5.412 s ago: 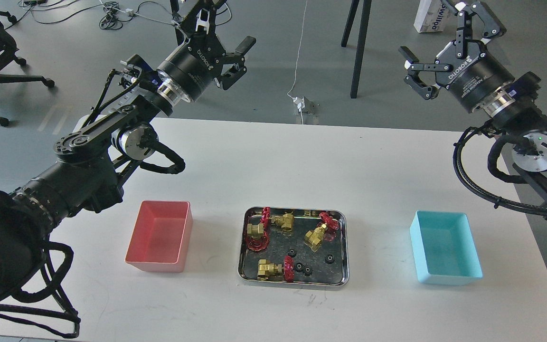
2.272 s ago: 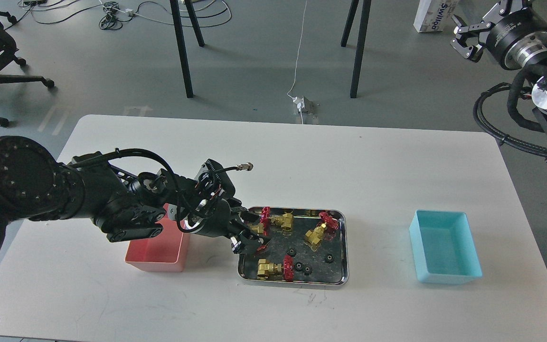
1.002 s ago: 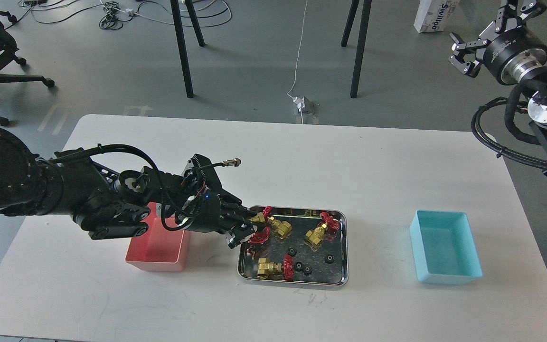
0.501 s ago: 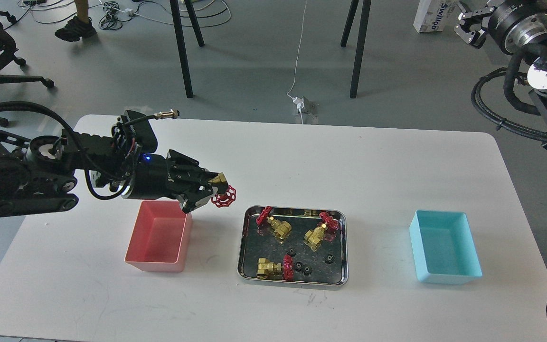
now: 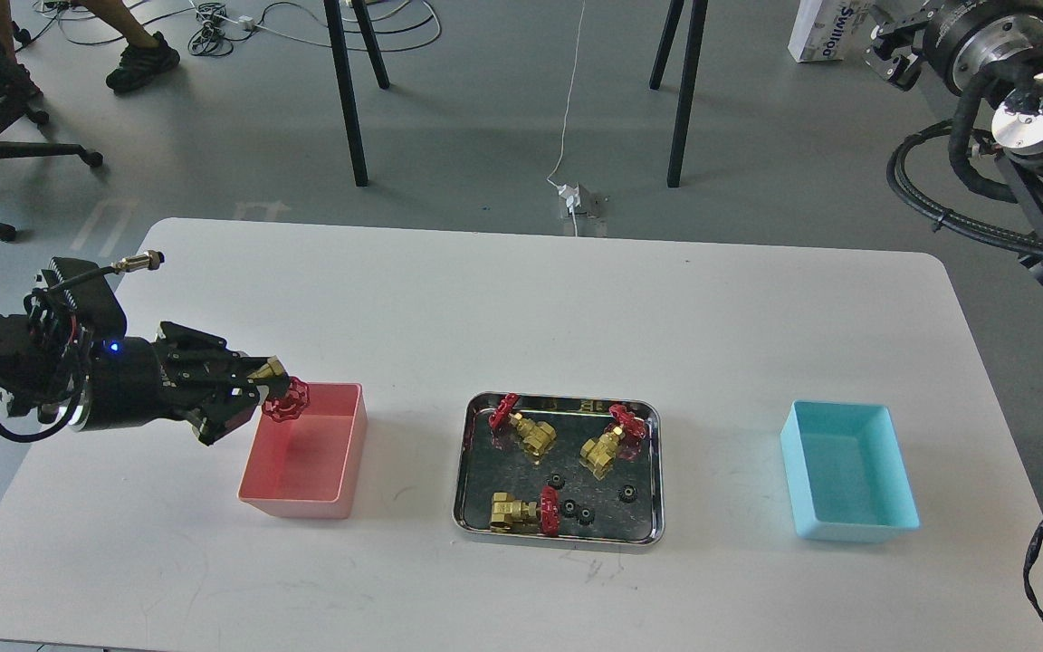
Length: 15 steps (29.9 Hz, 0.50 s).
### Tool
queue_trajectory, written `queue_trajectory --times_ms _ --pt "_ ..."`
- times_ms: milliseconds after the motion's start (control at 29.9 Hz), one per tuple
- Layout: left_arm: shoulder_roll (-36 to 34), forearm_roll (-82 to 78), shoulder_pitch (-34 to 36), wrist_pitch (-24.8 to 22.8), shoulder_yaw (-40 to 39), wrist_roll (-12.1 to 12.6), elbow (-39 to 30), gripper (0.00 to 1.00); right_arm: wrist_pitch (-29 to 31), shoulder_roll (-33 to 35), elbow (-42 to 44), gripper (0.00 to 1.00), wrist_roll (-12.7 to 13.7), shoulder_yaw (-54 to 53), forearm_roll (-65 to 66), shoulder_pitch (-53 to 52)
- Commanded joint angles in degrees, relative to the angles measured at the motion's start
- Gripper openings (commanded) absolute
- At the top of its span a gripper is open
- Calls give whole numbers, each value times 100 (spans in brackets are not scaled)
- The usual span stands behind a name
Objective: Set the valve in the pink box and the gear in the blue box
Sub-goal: 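Lift the valve and carry it over the pink box, then lower the valve into the pink box and open the left gripper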
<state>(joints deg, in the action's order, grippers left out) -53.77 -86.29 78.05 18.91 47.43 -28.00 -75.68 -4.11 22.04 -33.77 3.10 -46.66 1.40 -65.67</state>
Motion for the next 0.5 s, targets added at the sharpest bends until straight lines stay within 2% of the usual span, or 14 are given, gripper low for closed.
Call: queue_trajectory --times_ms 0,468 --pt "129 -11 -395 -11 -357 0 18 19 -107 -130 265 99 279 -1 1 -253" --pt "604 -2 -844 -19 -463 0 642 19 -99 -139 213 99 279 -1 -8 -26"
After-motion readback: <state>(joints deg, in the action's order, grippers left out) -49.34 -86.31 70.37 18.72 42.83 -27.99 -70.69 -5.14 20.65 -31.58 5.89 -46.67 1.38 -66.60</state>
